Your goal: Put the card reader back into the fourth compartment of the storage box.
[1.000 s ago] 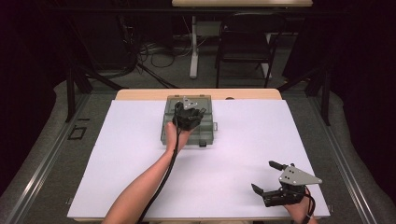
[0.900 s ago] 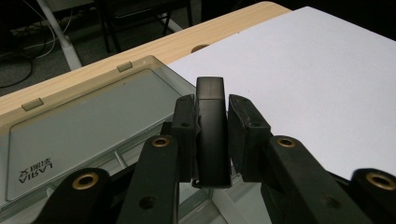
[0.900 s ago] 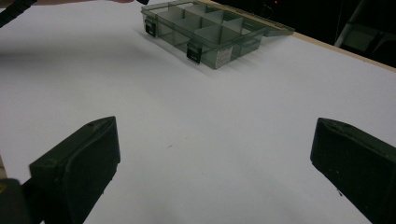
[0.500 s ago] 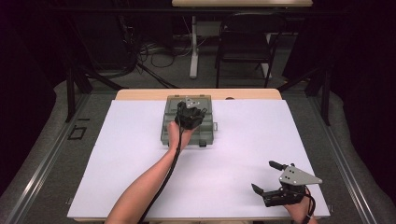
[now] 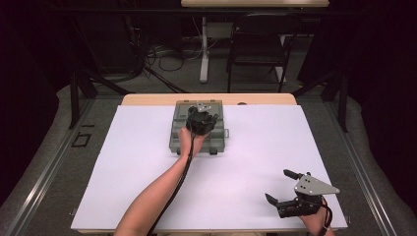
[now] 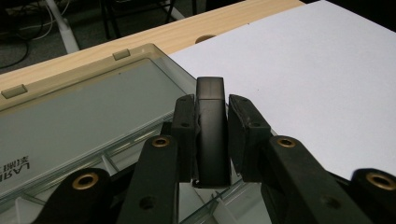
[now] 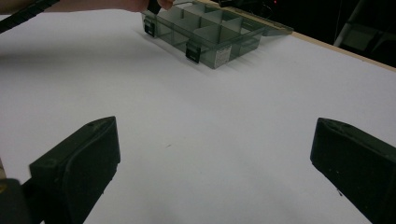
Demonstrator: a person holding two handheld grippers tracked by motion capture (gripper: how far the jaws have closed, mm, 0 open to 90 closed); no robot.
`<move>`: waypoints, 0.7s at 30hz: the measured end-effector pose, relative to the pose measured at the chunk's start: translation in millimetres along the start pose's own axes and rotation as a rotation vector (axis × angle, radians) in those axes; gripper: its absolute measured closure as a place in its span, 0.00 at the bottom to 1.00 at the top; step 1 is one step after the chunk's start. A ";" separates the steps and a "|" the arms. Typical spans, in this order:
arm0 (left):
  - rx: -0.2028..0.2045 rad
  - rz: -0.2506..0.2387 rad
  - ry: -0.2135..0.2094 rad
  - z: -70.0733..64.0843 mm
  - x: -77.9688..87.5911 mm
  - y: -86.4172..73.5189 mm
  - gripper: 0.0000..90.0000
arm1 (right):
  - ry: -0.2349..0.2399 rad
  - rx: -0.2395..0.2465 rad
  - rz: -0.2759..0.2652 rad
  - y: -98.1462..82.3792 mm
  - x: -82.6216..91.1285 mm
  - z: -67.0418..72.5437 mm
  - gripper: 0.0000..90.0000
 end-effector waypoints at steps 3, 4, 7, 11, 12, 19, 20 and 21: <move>0.008 0.006 0.005 -0.8 -3.4 -0.7 0.82 | 0.000 0.000 0.004 -0.2 0.6 -0.1 0.01; 0.012 0.009 0.005 -1.0 -4.3 -1.0 0.82 | 0.000 0.000 0.004 -0.3 0.7 -0.2 0.01; 0.022 0.008 0.007 -1.6 -7.4 -0.8 0.82 | 0.000 0.001 0.004 -0.3 0.9 -0.2 0.01; 0.040 0.013 0.003 -1.8 -10.2 -0.9 0.82 | 0.000 0.001 0.004 -0.4 1.1 -0.4 0.01; 0.043 0.015 0.004 -1.7 -11.0 -1.4 0.82 | 0.000 0.001 0.003 -0.4 1.2 -0.4 0.01; 0.072 0.021 0.010 0.5 -16.3 -3.1 0.82 | 0.001 0.001 0.003 -0.1 0.8 0.1 0.01; 0.073 0.022 0.010 0.4 -16.7 -3.3 0.82 | 0.002 0.001 0.003 0.0 0.9 0.1 0.01; 0.072 0.024 0.012 0.2 -17.2 -3.7 0.82 | 0.002 0.001 0.003 0.0 0.9 0.1 0.01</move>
Point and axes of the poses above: each handheld gripper's, and its own axes: x roughly backward along the jaws, y roughly out of its top, z roughly to its left, the point moved 7 cm from there along -x, roughly forward along the jaws, and after that the axes turned 8 degrees about x, right-handed, at the moved point
